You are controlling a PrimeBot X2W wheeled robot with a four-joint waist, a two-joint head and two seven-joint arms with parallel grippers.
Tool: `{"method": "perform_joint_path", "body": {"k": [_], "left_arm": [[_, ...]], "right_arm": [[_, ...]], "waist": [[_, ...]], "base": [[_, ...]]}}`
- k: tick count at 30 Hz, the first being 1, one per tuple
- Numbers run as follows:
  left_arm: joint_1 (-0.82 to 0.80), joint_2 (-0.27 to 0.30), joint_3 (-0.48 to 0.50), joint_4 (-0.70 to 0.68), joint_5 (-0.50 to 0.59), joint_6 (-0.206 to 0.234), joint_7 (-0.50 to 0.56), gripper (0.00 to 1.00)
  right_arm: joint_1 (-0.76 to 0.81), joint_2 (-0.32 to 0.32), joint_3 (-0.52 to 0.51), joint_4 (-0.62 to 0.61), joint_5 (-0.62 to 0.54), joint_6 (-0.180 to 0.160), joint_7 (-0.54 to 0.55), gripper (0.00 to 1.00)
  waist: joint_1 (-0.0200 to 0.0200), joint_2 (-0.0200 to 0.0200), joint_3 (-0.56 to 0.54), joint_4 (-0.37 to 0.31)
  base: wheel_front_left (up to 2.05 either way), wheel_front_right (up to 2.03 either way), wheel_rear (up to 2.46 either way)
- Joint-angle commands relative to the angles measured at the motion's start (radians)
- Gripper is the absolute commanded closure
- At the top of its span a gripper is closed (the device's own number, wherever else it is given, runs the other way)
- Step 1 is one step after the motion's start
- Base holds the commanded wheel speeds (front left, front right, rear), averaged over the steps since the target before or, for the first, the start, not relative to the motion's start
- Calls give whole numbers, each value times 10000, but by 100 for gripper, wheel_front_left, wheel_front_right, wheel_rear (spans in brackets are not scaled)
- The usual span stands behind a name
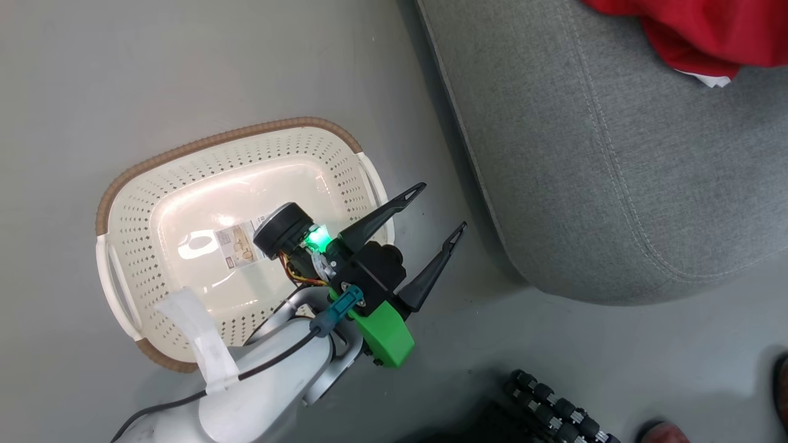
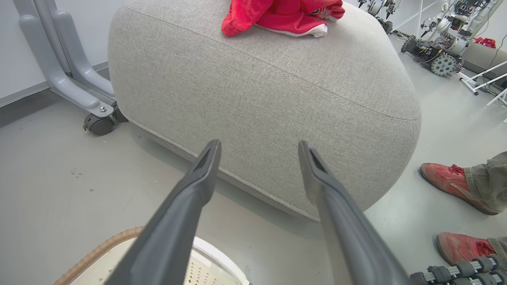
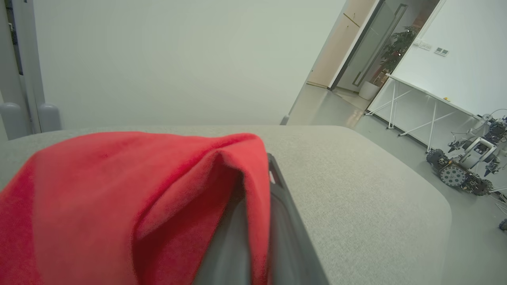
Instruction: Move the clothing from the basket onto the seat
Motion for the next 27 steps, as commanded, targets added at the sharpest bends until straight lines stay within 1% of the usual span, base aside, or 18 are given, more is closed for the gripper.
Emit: {"method": "perform_joint_path", "body": {"k": [1, 4, 5, 6, 7, 8, 10, 14, 17, 19, 21, 25, 27], "left_arm": [[-136, 74, 26, 13, -91, 26, 10, 0], [-102, 102, 21, -50, -155, -10, -60, 0], [-71, 90, 28, -49, -172, -6, -88, 0], [-42, 84, 36, -24, -178, 10, -114, 0], [-9, 71, 44, 15, -197, 49, -136, 0], [18, 45, 45, 49, -199, 59, -159, 0], [105, -59, 33, 116, -252, 103, -261, 0], [370, -267, 56, 384, -372, 230, -562, 0], [675, -478, 198, 673, -556, 443, -834, 0], [986, -647, 392, 878, -797, 595, -1020, 0], [1329, -770, 653, 1090, -955, 765, -1154, 0], [2133, -1132, 1322, 1372, -1153, 1036, -1282, 0], [2647, -1254, 1886, 1325, -1063, 1135, -1284, 0]], "right_arm": [[289, 92, -26, 132, -116, -14, -30, 100], [703, 253, -172, 427, -113, -14, -32, 100], [834, 322, -200, 485, -154, -14, -30, 79], [945, 399, -210, 528, -144, -14, -30, 67], [1059, 454, -240, 572, -143, -14, -30, 31], [1159, 492, -279, 613, -125, -14, -30, 0], [1359, 550, -441, 623, -134, -14, -30, 0], [2090, 942, -644, 367, -299, -14, -30, 0], [2789, 1240, -411, 16, -502, -14, -30, 0], [3326, 1508, -90, -200, -585, -14, -30, 0], [3894, 1787, 444, -409, -585, -14, -30, 0], [4964, 2212, 1720, -775, -160, -14, -30, 0], [5397, 2431, 2512, -933, 112, -14, -32, 0]], "waist": [[-1, -1, -75, -43], [-1, -1, -188, -17], [-1, -1, -244, 15], [-1, -1, -306, 45], [-1, -1, -373, 83], [-1, -1, -445, 121], [-1, -1, -628, 226], [-1, -1, -1259, 510], [-1, -1, -1861, 740], [-1, -1, -2328, 893], [-1, -1, -2832, 1045], [-1, -1, -3866, 1564], [-1, -1, -4285, 1841]], "base": [[0, 0, 0], [0, 0, 0], [0, 0, 0], [0, 0, 0], [0, 0, 0], [0, 0, 0], [0, 0, 0], [0, 0, 0], [0, 0, 0], [0, 0, 0], [0, 0, 0], [0, 0, 0], [0, 0, 0]]}}
